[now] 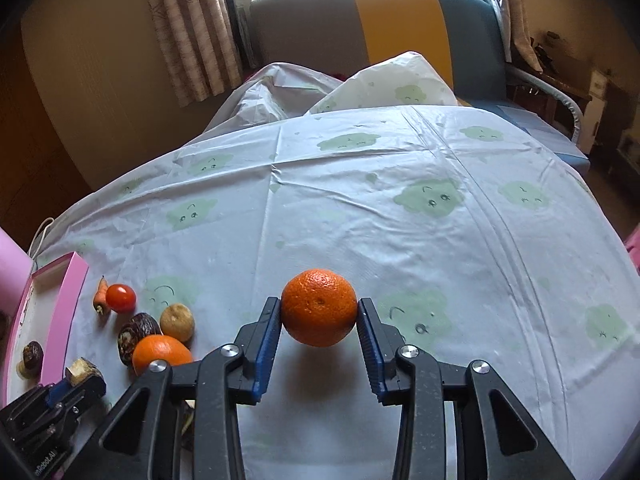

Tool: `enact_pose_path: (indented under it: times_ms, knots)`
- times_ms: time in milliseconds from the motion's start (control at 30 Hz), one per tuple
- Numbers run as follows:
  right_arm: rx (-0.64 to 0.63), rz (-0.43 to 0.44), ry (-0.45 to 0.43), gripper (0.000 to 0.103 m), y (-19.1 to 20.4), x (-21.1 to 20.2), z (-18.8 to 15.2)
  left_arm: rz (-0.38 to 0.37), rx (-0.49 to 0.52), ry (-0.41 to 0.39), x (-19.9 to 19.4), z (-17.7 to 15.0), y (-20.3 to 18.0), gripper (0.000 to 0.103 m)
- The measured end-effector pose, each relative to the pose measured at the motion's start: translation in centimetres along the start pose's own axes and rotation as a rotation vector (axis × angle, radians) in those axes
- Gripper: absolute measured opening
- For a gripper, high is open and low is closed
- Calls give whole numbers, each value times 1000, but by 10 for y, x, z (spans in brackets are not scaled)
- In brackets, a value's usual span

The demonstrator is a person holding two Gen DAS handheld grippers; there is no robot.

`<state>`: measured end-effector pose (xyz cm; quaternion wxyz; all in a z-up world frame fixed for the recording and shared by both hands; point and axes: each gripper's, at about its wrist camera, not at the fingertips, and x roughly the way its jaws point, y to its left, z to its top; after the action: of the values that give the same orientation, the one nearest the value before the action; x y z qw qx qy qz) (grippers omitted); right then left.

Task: Organize fruits
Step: 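Carry the dark cylinder into the pink tray and open the left tool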

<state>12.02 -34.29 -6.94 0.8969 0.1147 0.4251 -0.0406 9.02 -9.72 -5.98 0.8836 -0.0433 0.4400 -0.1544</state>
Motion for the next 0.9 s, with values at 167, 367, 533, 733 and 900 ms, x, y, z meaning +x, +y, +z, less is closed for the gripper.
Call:
enact_pose_path:
  times_ms: [167, 367, 533, 733, 900]
  knots:
    - [12, -4, -33, 39, -7, -6, -16, 22, 30, -27, -21, -6, -3, 25]
    - [23, -9, -49, 39, -7, -5, -18, 43, 13, -78, -58, -6, 12, 25]
    - [7, -35, -49, 38, -1, -4, -17, 123, -45, -137, -86, -2, 52, 25]
    - [-12, -56, -50, 38, 2, -4, -17, 268, -169, -144, -88, 12, 125, 25]
    - [-21, -66, -49, 38, 3, -4, -17, 372, -210, -133, -83, 13, 160, 26]
